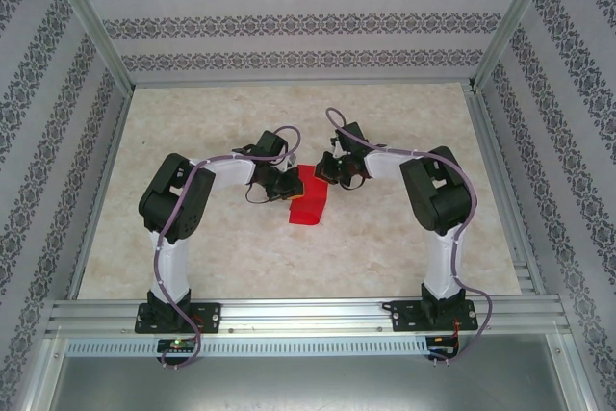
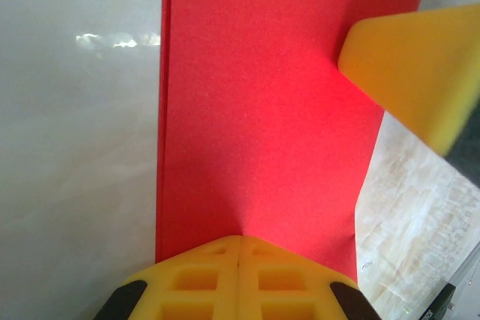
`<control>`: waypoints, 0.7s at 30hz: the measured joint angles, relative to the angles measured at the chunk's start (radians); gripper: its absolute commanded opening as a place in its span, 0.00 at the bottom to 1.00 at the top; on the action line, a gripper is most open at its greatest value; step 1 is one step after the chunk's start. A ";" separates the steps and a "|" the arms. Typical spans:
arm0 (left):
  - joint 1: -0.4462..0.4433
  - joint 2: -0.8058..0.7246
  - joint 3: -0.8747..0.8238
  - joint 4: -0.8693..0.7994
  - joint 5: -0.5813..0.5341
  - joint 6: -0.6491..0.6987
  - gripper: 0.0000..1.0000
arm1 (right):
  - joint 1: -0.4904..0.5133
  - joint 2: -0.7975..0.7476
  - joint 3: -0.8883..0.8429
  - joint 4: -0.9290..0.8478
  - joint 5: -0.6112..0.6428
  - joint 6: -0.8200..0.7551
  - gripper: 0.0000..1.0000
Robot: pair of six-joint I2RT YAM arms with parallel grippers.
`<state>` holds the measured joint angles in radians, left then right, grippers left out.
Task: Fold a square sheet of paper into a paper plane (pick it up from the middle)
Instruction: Fold the square sheet of paper in half at the center of the table.
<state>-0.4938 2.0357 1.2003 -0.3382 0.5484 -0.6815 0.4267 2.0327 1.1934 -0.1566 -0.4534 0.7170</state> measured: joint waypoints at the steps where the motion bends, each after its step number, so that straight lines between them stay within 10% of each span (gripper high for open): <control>1: 0.000 0.000 0.000 0.000 0.000 0.000 0.00 | -0.005 0.001 0.000 0.001 0.000 0.003 0.00; 21: 0.000 0.000 0.000 0.000 0.000 0.000 0.00 | -0.092 -0.134 -0.059 0.000 0.068 0.023 0.00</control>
<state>-0.4938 2.0357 1.2003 -0.3382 0.5484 -0.6819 0.3351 1.8984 1.1343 -0.1566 -0.3855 0.7399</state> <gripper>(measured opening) 0.067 0.044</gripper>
